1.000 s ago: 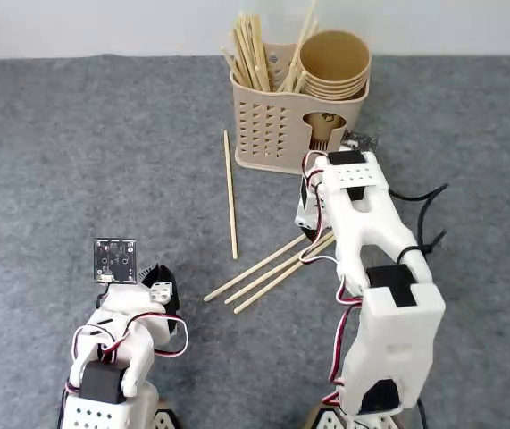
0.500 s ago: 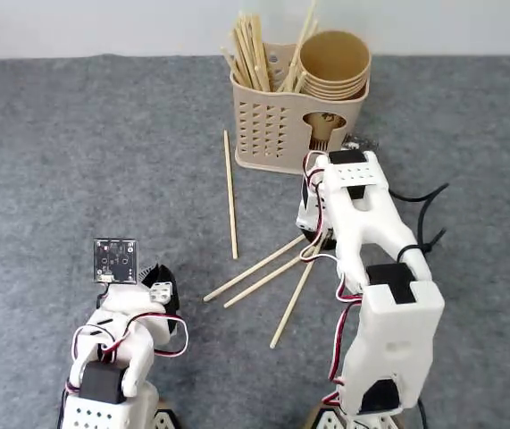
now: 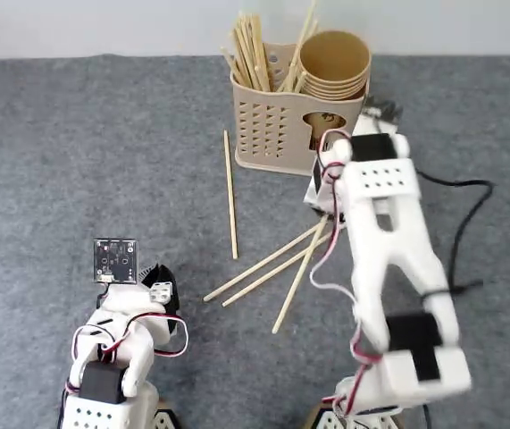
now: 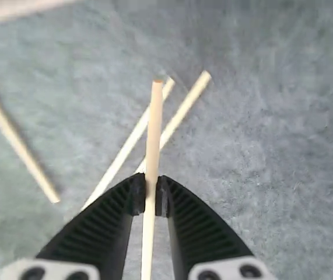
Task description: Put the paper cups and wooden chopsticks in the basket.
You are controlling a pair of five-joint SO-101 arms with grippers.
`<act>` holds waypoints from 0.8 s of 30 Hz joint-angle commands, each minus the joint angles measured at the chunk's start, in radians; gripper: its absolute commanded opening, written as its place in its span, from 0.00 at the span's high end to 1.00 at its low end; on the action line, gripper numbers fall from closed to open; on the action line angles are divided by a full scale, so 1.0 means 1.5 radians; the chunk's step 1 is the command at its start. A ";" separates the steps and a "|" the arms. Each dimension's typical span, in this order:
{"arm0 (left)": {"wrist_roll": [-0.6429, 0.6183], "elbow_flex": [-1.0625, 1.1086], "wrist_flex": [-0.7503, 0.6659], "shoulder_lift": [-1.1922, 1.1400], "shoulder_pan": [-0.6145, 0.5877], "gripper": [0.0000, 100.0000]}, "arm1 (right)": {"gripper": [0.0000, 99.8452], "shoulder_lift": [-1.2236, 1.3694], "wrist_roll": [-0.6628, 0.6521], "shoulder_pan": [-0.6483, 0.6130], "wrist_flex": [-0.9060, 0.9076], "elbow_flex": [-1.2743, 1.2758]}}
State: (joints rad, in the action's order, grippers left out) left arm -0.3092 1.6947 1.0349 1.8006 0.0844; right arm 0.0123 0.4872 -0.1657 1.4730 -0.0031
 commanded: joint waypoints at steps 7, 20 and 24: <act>0.006 -0.007 0.002 0.010 -0.005 0.98 | 0.99 -0.269 -0.140 -0.021 -0.152 -0.052; 0.006 -0.007 0.002 0.010 -0.005 0.98 | 0.99 -0.250 -0.287 -0.057 -0.632 -0.077; 0.006 -0.007 0.002 0.010 -0.005 0.98 | 0.99 -0.204 -0.325 -0.078 -0.761 -0.077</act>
State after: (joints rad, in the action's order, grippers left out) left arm -0.3092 1.6947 1.0349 1.8006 0.0844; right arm -0.3176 0.0422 -0.2608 0.4772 -0.0598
